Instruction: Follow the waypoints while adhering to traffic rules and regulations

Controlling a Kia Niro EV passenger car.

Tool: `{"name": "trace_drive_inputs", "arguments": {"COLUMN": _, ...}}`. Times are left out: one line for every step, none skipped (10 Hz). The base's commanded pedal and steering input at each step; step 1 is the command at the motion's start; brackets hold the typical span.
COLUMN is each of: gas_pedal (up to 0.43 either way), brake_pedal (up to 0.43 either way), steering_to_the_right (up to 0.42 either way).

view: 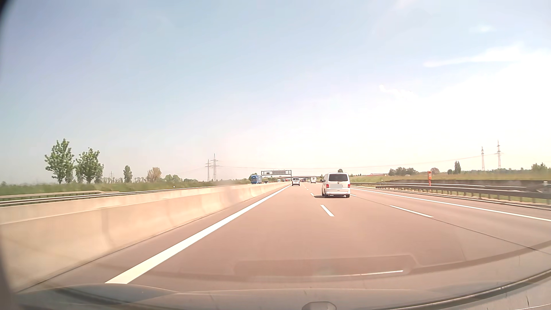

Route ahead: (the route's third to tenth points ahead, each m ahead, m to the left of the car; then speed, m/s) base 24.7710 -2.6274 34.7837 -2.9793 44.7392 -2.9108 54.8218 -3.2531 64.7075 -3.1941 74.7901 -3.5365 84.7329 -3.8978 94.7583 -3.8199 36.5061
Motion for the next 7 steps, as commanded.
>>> {"name": "trace_drive_inputs", "arguments": {"gas_pedal": 0.319, "brake_pedal": 0.0, "steering_to_the_right": 0.001}}
{"name": "trace_drive_inputs", "arguments": {"gas_pedal": 0.319, "brake_pedal": 0.0, "steering_to_the_right": 0.001}}
{"name": "trace_drive_inputs", "arguments": {"gas_pedal": 0.331, "brake_pedal": 0.0, "steering_to_the_right": 0.001}}
{"name": "trace_drive_inputs", "arguments": {"gas_pedal": 0.331, "brake_pedal": 0.0, "steering_to_the_right": 0.001}}
{"name": "trace_drive_inputs", "arguments": {"gas_pedal": 0.331, "brake_pedal": 0.0, "steering_to_the_right": 0.001}}
{"name": "trace_drive_inputs", "arguments": {"gas_pedal": 0.331, "brake_pedal": 0.0, "steering_to_the_right": 0.001}}
{"name": "trace_drive_inputs", "arguments": {"gas_pedal": 0.331, "brake_pedal": 0.0, "steering_to_the_right": 0.0}}
